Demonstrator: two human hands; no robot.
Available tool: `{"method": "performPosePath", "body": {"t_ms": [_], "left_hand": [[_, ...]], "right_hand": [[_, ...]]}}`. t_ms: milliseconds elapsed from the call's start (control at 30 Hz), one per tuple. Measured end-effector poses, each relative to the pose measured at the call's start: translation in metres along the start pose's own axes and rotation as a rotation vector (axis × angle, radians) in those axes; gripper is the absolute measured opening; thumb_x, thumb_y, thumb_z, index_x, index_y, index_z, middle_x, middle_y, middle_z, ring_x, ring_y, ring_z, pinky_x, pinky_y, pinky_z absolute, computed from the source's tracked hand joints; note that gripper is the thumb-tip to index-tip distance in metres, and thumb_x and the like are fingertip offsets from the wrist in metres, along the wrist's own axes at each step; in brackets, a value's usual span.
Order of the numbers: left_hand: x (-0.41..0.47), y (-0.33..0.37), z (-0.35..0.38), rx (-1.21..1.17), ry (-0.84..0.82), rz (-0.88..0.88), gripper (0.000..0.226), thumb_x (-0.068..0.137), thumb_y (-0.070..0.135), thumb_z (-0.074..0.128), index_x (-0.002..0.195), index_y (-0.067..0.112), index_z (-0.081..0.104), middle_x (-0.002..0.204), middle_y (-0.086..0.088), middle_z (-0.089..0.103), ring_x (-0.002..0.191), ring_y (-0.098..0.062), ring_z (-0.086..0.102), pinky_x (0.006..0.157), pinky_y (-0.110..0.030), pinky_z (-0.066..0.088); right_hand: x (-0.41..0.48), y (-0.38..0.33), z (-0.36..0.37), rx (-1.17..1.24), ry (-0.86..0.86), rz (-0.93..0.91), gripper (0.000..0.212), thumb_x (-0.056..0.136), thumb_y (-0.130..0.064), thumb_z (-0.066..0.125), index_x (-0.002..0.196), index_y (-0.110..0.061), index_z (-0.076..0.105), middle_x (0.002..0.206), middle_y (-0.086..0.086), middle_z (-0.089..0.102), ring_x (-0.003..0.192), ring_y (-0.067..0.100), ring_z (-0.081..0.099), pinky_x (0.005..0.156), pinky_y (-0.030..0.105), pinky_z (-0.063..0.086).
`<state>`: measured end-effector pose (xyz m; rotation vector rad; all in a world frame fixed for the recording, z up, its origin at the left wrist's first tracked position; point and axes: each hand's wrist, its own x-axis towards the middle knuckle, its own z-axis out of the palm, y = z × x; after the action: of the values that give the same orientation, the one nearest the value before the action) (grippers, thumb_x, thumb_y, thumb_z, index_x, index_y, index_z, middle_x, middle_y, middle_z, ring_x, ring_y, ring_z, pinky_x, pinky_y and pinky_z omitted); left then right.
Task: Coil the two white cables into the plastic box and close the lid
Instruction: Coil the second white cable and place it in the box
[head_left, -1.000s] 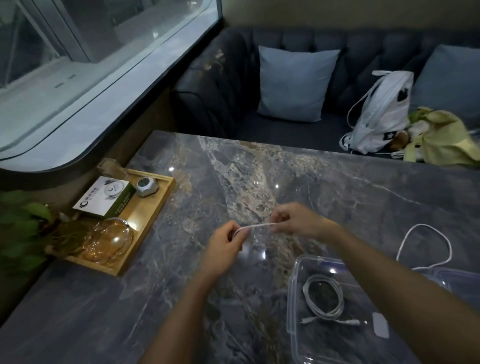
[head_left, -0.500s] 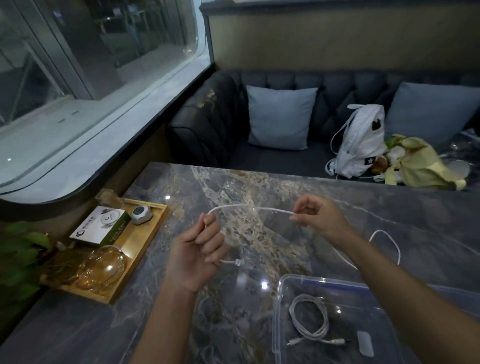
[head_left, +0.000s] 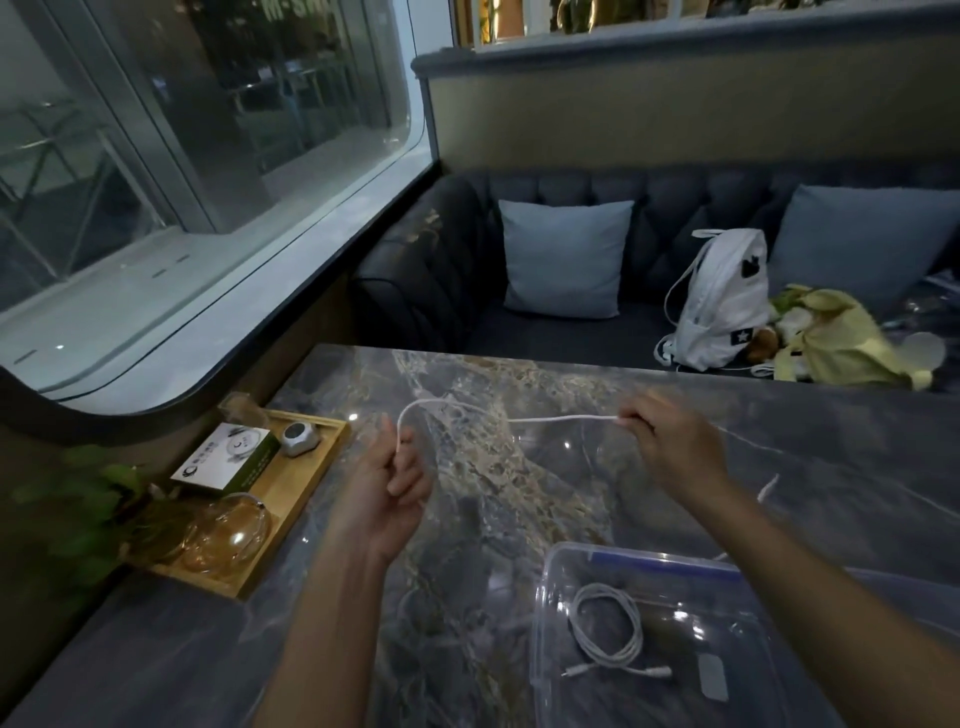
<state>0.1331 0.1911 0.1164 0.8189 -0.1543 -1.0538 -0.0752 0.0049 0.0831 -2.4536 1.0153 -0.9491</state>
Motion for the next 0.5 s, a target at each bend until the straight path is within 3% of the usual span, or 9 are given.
{"method": "performPosePath", "body": {"t_ms": [100, 233, 333, 500], "left_hand": [[-0.003, -0.002, 0.000, 0.009, 0.096, -0.079, 0.051, 0.096, 0.031, 0.039, 0.046, 0.021, 0.038, 0.030, 0.007, 0.028, 0.022, -0.005, 0.022, 0.026, -0.015, 0.013], [-0.003, -0.004, 0.007, -0.276, 0.165, -0.058, 0.057, 0.094, 0.022, 0.036, 0.037, 0.020, 0.031, 0.028, 0.004, 0.025, 0.022, -0.009, 0.019, 0.030, -0.018, 0.009], [-0.001, -0.005, 0.011, -0.458, 0.165, 0.000, 0.053, 0.095, 0.021, 0.035, 0.042, 0.019, 0.031, 0.030, 0.003, 0.026, 0.024, -0.010, 0.020, 0.029, -0.019, 0.014], [-0.005, -0.013, 0.012, -0.309, 0.025, 0.008, 0.031, 0.094, 0.021, 0.034, 0.065, 0.017, 0.046, 0.047, 0.009, 0.035, 0.035, -0.005, 0.027, 0.040, -0.018, 0.022]], "right_hand": [[-0.004, 0.006, -0.007, -0.051, -0.022, 0.057, 0.008, 0.084, -0.012, 0.060, 0.080, -0.007, 0.063, 0.080, 0.011, 0.066, 0.072, 0.031, 0.059, 0.063, 0.043, 0.048], [-0.009, 0.003, -0.010, -0.055, -0.116, 0.026, 0.009, 0.085, -0.013, 0.060, 0.077, -0.009, 0.061, 0.078, 0.009, 0.064, 0.072, 0.028, 0.058, 0.066, 0.045, 0.048], [-0.014, 0.001, -0.011, -0.051, -0.136, 0.023, 0.009, 0.085, -0.015, 0.060, 0.077, -0.011, 0.061, 0.078, 0.008, 0.065, 0.071, 0.029, 0.059, 0.065, 0.046, 0.049], [-0.016, 0.004, -0.024, -0.225, -0.150, -0.067, 0.005, 0.080, -0.007, 0.062, 0.076, -0.010, 0.063, 0.076, 0.011, 0.066, 0.066, 0.031, 0.061, 0.059, 0.041, 0.052]]}}
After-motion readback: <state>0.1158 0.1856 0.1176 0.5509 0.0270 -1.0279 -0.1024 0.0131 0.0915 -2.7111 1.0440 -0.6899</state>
